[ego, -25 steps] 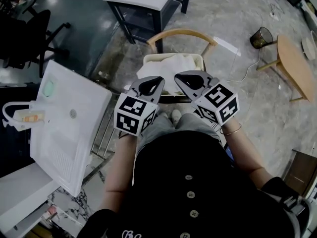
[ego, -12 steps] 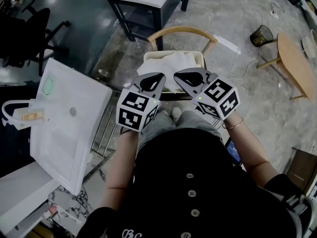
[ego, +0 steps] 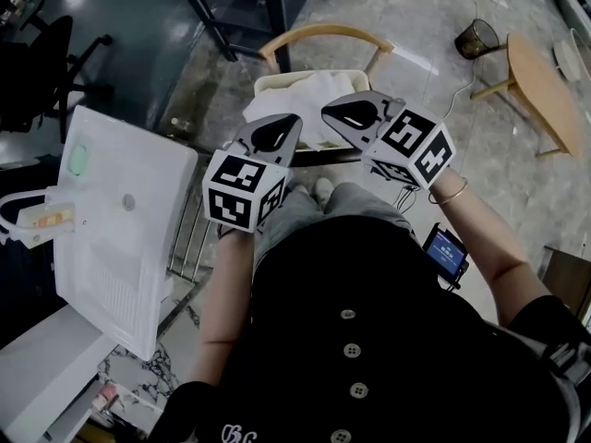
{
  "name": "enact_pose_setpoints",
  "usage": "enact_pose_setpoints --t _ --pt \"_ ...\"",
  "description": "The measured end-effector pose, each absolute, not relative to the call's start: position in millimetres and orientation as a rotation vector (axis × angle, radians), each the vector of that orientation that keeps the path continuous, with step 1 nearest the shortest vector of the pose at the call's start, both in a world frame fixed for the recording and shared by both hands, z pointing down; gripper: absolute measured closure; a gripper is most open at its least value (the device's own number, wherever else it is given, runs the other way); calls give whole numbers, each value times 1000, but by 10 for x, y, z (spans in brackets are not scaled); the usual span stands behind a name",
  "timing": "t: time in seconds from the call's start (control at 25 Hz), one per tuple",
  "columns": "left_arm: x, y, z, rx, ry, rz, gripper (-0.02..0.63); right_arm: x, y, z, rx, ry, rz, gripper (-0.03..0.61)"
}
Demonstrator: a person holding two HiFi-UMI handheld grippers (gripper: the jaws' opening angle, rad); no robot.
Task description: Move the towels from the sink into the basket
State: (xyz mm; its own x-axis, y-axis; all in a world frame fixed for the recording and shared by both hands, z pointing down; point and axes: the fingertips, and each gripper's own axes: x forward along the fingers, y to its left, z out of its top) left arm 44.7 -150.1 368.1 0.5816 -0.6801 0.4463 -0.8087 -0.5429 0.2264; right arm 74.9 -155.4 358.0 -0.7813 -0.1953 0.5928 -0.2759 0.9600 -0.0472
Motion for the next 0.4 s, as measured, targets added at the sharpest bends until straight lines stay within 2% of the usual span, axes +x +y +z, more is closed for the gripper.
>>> enact_pose_setpoints --t 0.4 --pt "459 -1467 3723 2407 -1188 452 595 652 -1509 3347 359 -2551 167 578"
